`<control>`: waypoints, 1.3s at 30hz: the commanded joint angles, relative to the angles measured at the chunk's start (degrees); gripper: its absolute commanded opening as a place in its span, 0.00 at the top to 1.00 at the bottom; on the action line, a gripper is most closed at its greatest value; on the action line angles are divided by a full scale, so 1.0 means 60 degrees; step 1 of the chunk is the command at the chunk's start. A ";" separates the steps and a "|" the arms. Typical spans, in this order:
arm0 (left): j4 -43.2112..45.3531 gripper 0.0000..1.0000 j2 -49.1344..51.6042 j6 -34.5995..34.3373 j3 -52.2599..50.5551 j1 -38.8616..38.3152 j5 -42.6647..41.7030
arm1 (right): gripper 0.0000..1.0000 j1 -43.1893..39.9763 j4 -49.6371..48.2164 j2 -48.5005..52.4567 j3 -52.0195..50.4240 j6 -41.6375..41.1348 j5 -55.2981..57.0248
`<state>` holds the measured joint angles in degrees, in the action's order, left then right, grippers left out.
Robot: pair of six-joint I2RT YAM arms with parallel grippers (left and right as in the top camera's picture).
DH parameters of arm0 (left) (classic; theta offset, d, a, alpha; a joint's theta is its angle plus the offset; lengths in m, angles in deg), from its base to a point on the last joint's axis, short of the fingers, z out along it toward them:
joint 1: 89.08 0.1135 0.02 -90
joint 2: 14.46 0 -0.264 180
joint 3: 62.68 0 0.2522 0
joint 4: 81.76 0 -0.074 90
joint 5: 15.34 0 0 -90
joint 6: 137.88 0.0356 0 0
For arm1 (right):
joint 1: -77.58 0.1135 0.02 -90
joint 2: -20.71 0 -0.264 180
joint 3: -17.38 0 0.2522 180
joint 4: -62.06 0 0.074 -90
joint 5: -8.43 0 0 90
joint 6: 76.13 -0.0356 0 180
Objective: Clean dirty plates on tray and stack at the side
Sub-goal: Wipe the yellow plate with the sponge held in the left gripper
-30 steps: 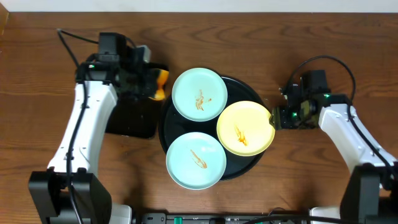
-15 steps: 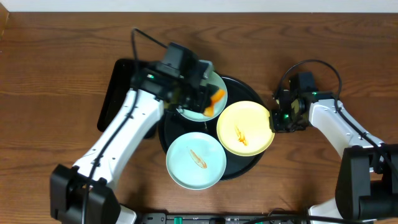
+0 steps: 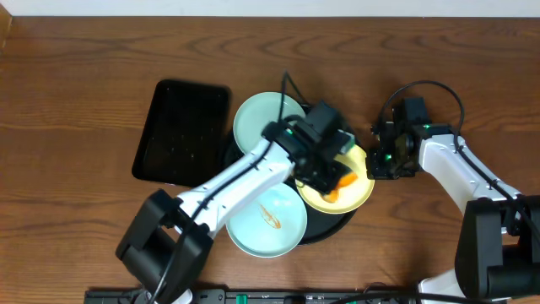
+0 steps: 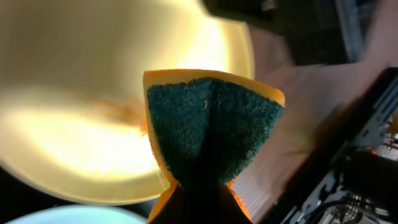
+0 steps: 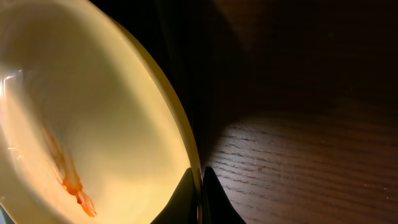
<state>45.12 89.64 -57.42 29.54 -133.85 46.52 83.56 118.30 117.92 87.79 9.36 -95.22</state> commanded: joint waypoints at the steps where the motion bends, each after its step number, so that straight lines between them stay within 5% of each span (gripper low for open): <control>1: 0.0382 0.93 0.0029 -0.0616 0.0069 -0.0127 0.0055 | 0.99 0.0073 0.0007 0.0051 0.0157 -0.0135 0.0262; 22: 0.1665 0.92 0.1559 -0.3297 -0.0004 -0.0226 0.0011 | 0.99 0.0073 0.0058 0.0051 0.0157 -0.0135 0.0262; 32: 0.1872 0.92 0.2291 -0.3300 -0.0106 -0.0284 0.0164 | 0.99 0.0073 0.0062 0.0051 0.0157 -0.0135 0.0262; 39: 0.1450 0.92 0.2473 -0.2535 -0.0098 -0.0200 0.2193 | 0.99 0.0073 0.0073 0.0051 0.0157 -0.0135 0.0262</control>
<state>55.53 102.69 -75.74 29.63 -135.49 49.21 83.56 118.45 117.92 87.83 9.31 -95.07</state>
